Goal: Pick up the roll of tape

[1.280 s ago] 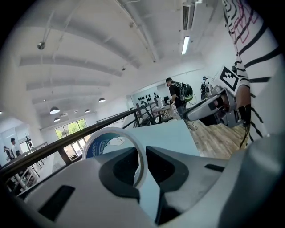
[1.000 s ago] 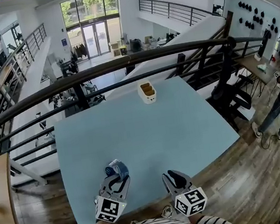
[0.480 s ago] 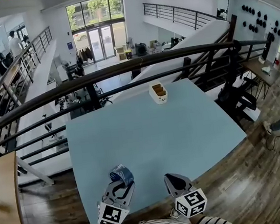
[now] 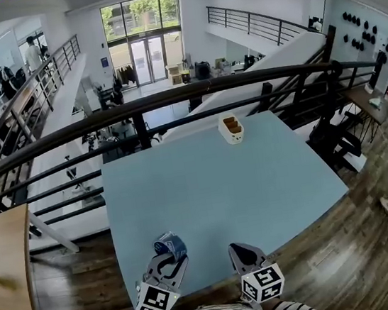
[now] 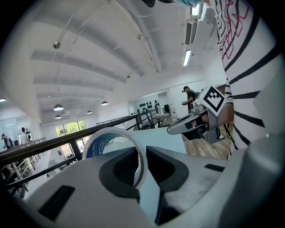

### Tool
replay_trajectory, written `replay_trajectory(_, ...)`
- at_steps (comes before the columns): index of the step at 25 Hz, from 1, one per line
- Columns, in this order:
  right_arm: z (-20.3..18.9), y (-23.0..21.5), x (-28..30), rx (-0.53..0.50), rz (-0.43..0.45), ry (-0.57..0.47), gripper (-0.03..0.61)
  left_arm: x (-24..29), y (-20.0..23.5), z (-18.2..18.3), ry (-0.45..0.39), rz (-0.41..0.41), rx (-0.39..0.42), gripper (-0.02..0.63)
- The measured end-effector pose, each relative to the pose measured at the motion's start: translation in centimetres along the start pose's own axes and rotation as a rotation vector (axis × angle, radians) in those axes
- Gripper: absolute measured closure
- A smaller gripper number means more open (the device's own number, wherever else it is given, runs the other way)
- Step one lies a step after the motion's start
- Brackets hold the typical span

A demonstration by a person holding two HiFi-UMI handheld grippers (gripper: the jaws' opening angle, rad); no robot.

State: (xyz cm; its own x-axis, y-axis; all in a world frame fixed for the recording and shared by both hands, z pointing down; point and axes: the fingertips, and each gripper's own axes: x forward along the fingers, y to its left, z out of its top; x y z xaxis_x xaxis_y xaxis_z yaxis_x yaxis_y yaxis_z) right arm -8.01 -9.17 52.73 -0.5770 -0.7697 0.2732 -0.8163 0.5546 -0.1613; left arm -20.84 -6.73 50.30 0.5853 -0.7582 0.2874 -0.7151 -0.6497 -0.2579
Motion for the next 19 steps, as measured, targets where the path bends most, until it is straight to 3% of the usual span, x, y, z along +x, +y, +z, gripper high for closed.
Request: replay_trajectory(19, 0.6, 0.0, -0.9, -0.04, -0.017, 0.013, 0.551, 0.0, -0.7, 1.0, -0.001, -0.002, 0.015, 0.541)
